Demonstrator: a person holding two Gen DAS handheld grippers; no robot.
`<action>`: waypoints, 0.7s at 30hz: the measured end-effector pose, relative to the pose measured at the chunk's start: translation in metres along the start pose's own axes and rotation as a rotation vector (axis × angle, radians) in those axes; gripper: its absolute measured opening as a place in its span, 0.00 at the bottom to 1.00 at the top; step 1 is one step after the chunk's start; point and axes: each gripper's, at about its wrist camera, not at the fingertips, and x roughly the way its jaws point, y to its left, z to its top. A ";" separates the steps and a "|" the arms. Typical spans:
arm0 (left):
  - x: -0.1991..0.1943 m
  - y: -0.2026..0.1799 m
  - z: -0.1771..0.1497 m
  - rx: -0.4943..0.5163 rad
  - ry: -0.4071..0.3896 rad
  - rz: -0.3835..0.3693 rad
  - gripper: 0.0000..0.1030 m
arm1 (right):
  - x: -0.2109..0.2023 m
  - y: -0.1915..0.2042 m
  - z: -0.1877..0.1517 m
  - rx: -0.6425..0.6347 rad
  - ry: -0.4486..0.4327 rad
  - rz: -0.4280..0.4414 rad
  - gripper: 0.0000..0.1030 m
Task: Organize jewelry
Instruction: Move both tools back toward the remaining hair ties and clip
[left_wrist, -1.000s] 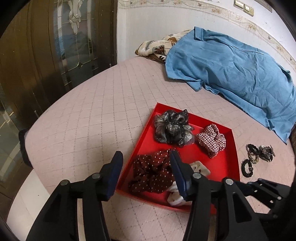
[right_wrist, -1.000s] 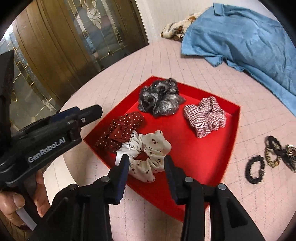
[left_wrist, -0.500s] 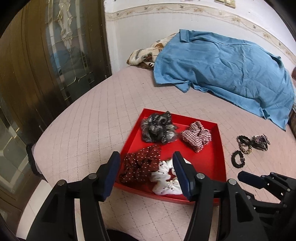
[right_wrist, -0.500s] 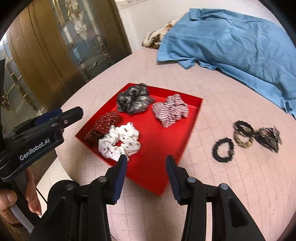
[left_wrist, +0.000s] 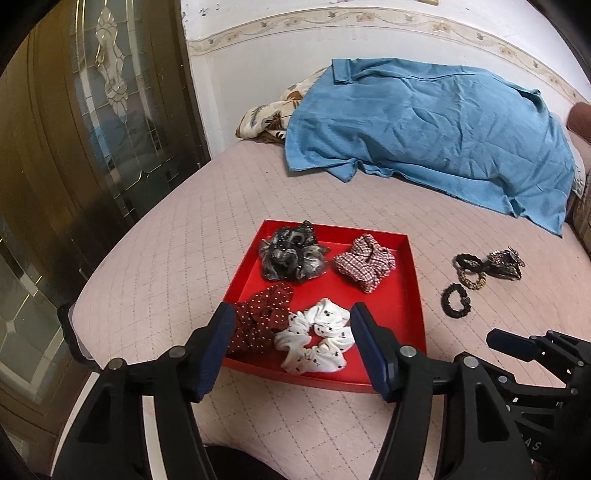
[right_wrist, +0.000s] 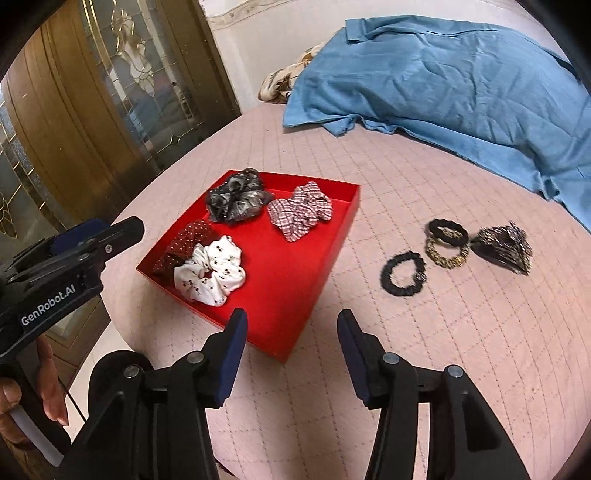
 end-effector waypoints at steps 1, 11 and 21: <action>-0.001 -0.001 0.000 0.004 0.000 -0.001 0.66 | -0.001 -0.002 -0.001 0.004 -0.001 -0.002 0.55; -0.005 -0.021 -0.002 0.053 0.017 -0.007 0.68 | -0.017 -0.039 -0.016 0.077 -0.013 -0.037 0.59; 0.004 -0.039 -0.001 0.060 0.060 -0.062 0.68 | -0.030 -0.108 -0.044 0.151 -0.005 -0.142 0.60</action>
